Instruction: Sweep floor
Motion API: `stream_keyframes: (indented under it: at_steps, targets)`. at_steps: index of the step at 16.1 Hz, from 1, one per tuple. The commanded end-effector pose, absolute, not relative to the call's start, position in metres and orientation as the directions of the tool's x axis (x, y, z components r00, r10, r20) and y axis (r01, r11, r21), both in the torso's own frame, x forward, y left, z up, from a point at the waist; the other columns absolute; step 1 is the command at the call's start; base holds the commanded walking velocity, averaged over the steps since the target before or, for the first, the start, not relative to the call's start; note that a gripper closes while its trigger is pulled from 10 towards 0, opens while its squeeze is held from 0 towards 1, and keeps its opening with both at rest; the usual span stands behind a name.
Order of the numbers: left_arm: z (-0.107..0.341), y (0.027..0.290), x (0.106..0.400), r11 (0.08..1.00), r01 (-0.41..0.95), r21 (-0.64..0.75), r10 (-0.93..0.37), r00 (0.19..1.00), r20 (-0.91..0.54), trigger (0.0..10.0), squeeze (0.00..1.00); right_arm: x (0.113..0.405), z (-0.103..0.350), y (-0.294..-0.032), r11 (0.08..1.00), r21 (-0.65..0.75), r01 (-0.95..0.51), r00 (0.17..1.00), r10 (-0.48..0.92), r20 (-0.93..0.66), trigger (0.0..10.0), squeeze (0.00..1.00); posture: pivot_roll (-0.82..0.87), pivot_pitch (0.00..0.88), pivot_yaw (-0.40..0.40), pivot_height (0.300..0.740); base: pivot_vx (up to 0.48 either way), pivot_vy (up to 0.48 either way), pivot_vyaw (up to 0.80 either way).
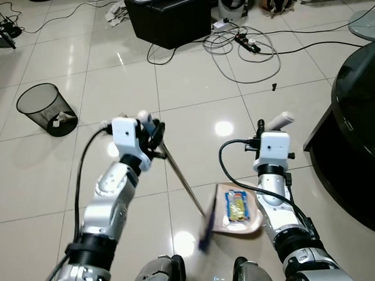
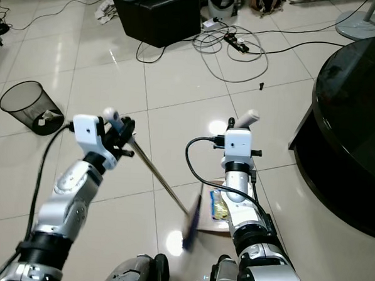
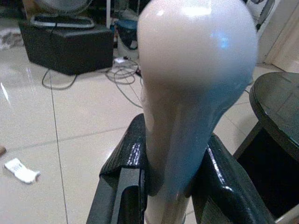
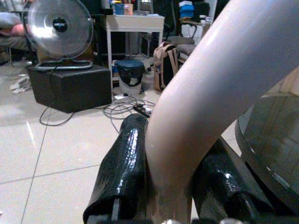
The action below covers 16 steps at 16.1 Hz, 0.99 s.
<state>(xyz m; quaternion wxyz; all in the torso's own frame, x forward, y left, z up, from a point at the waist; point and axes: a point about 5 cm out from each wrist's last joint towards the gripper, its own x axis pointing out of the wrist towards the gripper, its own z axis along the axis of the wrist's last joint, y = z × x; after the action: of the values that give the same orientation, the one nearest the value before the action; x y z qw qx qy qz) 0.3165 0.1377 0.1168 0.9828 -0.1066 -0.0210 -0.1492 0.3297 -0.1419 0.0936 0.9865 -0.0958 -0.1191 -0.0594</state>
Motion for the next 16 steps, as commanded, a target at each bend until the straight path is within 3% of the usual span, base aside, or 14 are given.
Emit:
stream_keyframes:
  at_steps: [1,4,7,9,10,12,14,16]
  targets:
    - [0.125,0.149,0.320,0.942,0.280,-0.183,-0.263,0.958,0.111,10.0,0.00,0.331,0.099,-0.137,0.983,-0.133,0.125,0.957,-0.084,0.278,10.0,0.00,0.10,0.178,0.173,0.740,0.000,0.000,0.00]
    - [0.138,0.166,0.324,0.955,0.254,-0.156,-0.231,0.961,0.152,10.0,0.00,0.328,0.099,-0.150,0.982,-0.076,0.171,0.949,-0.144,0.282,10.0,0.00,0.10,0.167,0.155,0.740,0.000,0.000,0.00]
    - [0.144,0.201,0.333,0.989,0.148,-0.003,-0.146,0.978,0.151,10.0,0.00,0.326,0.105,-0.168,0.972,0.039,0.234,0.926,-0.235,0.296,10.0,0.00,0.09,0.147,0.153,0.740,0.000,0.000,0.00]
    - [0.148,0.211,0.337,0.991,0.118,0.056,-0.125,0.979,0.160,10.0,0.00,0.320,0.109,-0.177,0.960,0.076,0.268,0.906,-0.278,0.321,10.0,0.00,0.08,0.130,0.142,0.740,0.000,0.000,0.00]
    - [0.139,0.210,0.334,0.974,0.144,0.175,-0.166,0.979,0.117,10.0,0.00,0.315,0.112,-0.180,0.954,0.076,0.289,0.895,-0.297,0.332,10.0,0.00,0.07,0.110,0.138,0.740,0.000,0.000,0.00]
    - [0.131,0.210,0.333,0.970,0.142,0.199,-0.161,0.983,0.085,10.0,0.00,0.314,0.117,-0.179,0.961,0.080,0.265,0.906,-0.276,0.321,10.0,0.00,0.06,0.104,0.133,0.740,0.000,0.000,0.00]
    - [0.111,0.214,0.321,0.993,0.063,0.098,-0.070,0.995,0.066,10.0,0.00,0.310,0.148,-0.175,0.966,0.144,0.215,0.909,-0.252,0.333,10.0,0.00,0.03,0.096,0.119,0.740,0.000,0.000,0.00]
    - [0.102,0.207,0.310,0.988,0.091,0.121,-0.098,0.994,0.055,10.0,0.00,0.308,0.174,-0.174,0.975,0.147,0.166,0.907,-0.210,0.366,10.0,0.00,0.02,0.088,0.108,0.740,0.000,0.000,0.00]
